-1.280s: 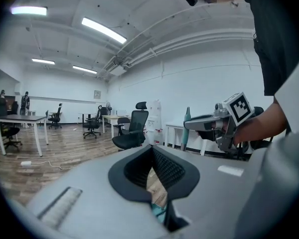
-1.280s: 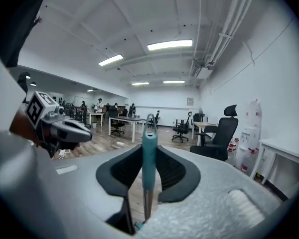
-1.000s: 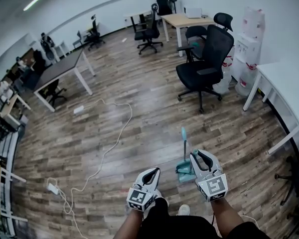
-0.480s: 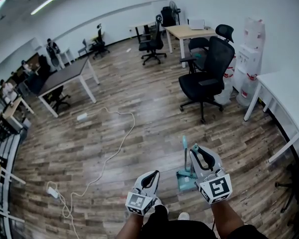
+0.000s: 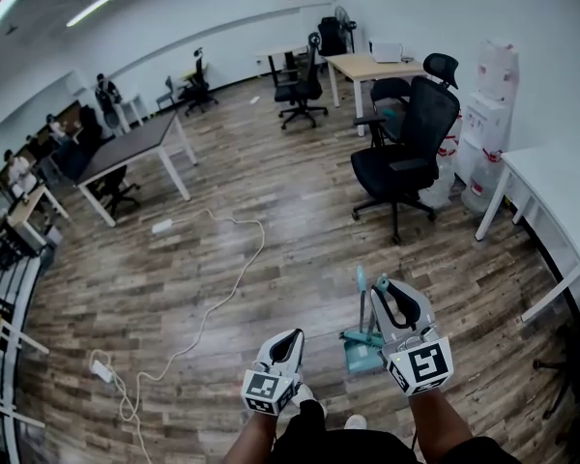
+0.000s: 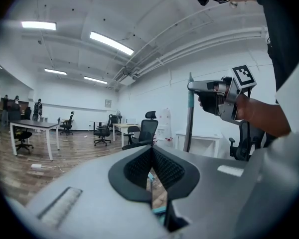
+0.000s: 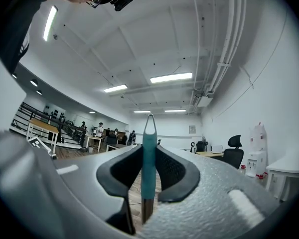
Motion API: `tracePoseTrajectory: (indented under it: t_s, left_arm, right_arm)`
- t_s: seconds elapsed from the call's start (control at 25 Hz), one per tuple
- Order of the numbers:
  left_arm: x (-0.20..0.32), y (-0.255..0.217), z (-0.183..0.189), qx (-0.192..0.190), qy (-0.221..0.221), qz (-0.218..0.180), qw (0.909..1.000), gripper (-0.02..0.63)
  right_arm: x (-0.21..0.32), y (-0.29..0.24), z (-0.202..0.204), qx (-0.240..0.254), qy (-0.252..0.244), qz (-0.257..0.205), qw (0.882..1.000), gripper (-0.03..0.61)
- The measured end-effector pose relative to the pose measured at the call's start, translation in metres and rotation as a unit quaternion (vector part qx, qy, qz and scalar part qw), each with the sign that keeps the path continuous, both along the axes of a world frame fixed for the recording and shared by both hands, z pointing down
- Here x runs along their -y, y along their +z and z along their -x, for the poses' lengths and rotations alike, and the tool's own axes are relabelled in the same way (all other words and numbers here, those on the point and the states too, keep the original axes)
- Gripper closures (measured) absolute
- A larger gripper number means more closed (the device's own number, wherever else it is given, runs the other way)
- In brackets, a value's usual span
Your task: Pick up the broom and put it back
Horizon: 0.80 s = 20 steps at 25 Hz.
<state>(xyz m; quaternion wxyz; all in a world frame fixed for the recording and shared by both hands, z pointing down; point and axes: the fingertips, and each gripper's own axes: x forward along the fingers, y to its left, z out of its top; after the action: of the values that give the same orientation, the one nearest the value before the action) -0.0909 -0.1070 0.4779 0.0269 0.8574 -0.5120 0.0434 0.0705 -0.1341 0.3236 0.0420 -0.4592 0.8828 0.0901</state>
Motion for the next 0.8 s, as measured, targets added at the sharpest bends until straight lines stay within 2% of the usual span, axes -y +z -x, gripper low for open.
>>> tracePoseTrajectory:
  t_s: [0.8]
  left_arm:
    - [-0.003, 0.024, 0.004, 0.002, 0.004, 0.025, 0.9997, 0.594]
  right_arm:
    - [0.008, 0.107, -0.007, -0.062, 0.008, 0.092, 0.994, 0.492]
